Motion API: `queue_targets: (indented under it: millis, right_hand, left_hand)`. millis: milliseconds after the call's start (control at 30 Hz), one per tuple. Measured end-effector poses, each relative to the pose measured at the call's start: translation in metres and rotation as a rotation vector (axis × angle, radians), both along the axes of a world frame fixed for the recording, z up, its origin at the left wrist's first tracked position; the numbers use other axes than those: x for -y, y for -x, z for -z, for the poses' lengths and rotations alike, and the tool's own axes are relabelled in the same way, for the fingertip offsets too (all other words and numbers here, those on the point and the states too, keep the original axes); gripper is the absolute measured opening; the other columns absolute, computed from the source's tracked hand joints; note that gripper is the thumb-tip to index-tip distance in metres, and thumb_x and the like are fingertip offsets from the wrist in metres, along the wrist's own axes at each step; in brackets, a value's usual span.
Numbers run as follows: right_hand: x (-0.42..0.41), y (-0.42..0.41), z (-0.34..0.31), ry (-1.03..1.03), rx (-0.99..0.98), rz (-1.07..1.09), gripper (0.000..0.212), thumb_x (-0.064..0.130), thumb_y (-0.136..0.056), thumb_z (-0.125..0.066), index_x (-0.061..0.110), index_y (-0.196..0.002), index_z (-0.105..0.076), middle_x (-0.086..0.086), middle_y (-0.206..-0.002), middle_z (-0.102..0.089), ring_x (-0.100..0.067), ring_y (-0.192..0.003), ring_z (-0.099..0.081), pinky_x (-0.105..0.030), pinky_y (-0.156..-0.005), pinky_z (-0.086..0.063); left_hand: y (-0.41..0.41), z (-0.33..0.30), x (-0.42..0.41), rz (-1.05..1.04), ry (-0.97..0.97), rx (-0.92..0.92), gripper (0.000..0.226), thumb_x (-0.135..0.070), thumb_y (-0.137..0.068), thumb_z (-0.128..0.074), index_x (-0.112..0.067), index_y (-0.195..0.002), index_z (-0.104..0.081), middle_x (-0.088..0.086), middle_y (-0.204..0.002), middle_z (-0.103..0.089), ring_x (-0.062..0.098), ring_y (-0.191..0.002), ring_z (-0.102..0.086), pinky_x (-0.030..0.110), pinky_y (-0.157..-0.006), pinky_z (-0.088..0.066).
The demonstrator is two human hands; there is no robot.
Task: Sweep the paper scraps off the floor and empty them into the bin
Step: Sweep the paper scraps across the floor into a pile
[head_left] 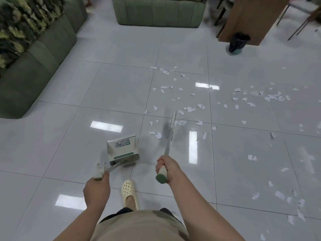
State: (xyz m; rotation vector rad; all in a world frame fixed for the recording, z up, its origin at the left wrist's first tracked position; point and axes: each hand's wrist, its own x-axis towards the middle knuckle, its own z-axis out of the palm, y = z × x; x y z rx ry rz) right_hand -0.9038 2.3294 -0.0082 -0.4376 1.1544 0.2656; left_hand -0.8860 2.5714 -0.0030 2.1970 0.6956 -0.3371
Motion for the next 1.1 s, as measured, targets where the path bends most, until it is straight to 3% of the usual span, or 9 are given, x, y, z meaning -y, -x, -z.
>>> queue_targets:
  millis: [133,367,633,767,833,933,1100]
  right_hand:
    - [-0.025,-0.056,-0.011,-0.104,0.054,-0.040,0.015,-0.005,-0.087,-0.051,0.008,-0.083,-0.045,-0.001,-0.052,-0.041,-0.008,-0.033,-0.040,-0.016,-0.031,-0.037]
    - [-0.042,-0.123,-0.010,-0.301,0.073,0.093,0.028,-0.005,-0.090,-0.047,0.014,-0.071,-0.039,0.002,-0.050,-0.035,-0.009,-0.031,-0.039,-0.014,-0.034,-0.040]
    - [0.000,-0.113,0.023,-0.129,-0.097,0.281,0.024,-0.002,-0.090,-0.049,0.016,-0.075,-0.042,0.002,-0.047,-0.039,-0.009,-0.028,-0.041,-0.017,-0.030,-0.039]
    - [0.025,-0.104,0.029,0.115,-0.361,0.098,0.018,0.000,-0.079,-0.053,0.011,-0.070,-0.042,-0.002,-0.043,-0.043,-0.014,-0.030,-0.044,-0.018,-0.035,-0.040]
    - [0.037,-0.107,0.029,0.233,-0.470,0.014,0.013,-0.003,-0.075,-0.052,0.007,-0.075,-0.044,-0.010,-0.062,-0.050,-0.022,-0.047,-0.052,-0.024,-0.045,-0.044]
    - [0.066,-0.112,0.035,0.274,-0.478,0.106,0.007,-0.003,-0.084,-0.049,0.003,-0.082,-0.046,-0.012,-0.082,-0.051,-0.023,-0.068,-0.054,-0.031,-0.054,-0.047]
    - [0.102,-0.134,0.035,0.257,-0.398,0.314,0.007,-0.002,-0.085,-0.047,0.004,-0.085,-0.050,-0.011,-0.076,-0.055,-0.021,-0.064,-0.055,-0.030,-0.057,-0.049]
  left_hand:
    - [-0.063,0.003,-0.013,0.005,0.049,-0.003,0.049,-0.036,-0.097,-0.064,-0.001,-0.064,-0.056,0.015,-0.061,-0.058,0.032,-0.061,-0.055,0.032,-0.055,-0.041]
    - [-0.141,0.008,-0.032,0.055,0.071,-0.040,0.053,-0.038,-0.096,-0.067,-0.004,-0.058,-0.050,0.013,-0.056,-0.054,0.032,-0.057,-0.052,0.031,-0.052,-0.038]
    - [-0.196,0.015,-0.036,0.162,0.064,-0.046,0.051,-0.036,-0.096,-0.067,0.004,-0.066,-0.062,0.019,-0.064,-0.063,0.034,-0.061,-0.058,0.032,-0.054,-0.041]
    - [-0.207,0.018,-0.017,0.202,0.058,-0.071,0.053,-0.036,-0.096,-0.067,0.005,-0.063,-0.058,0.019,-0.061,-0.061,0.032,-0.058,-0.055,0.032,-0.053,-0.039]
    - [-0.212,0.018,-0.007,0.210,0.048,-0.084,0.053,-0.037,-0.096,-0.066,0.004,-0.063,-0.059,0.018,-0.061,-0.061,0.033,-0.059,-0.057,0.031,-0.053,-0.039]
    - [-0.218,0.019,0.010,0.184,0.037,-0.084,0.050,-0.037,-0.096,-0.066,0.004,-0.068,-0.062,0.018,-0.064,-0.064,0.032,-0.062,-0.059,0.031,-0.053,-0.040]
    - [-0.225,0.018,0.059,0.170,0.026,-0.093,0.046,-0.034,-0.097,-0.066,0.004,-0.072,-0.062,0.018,-0.067,-0.063,0.030,-0.061,-0.056,0.030,-0.052,-0.038]
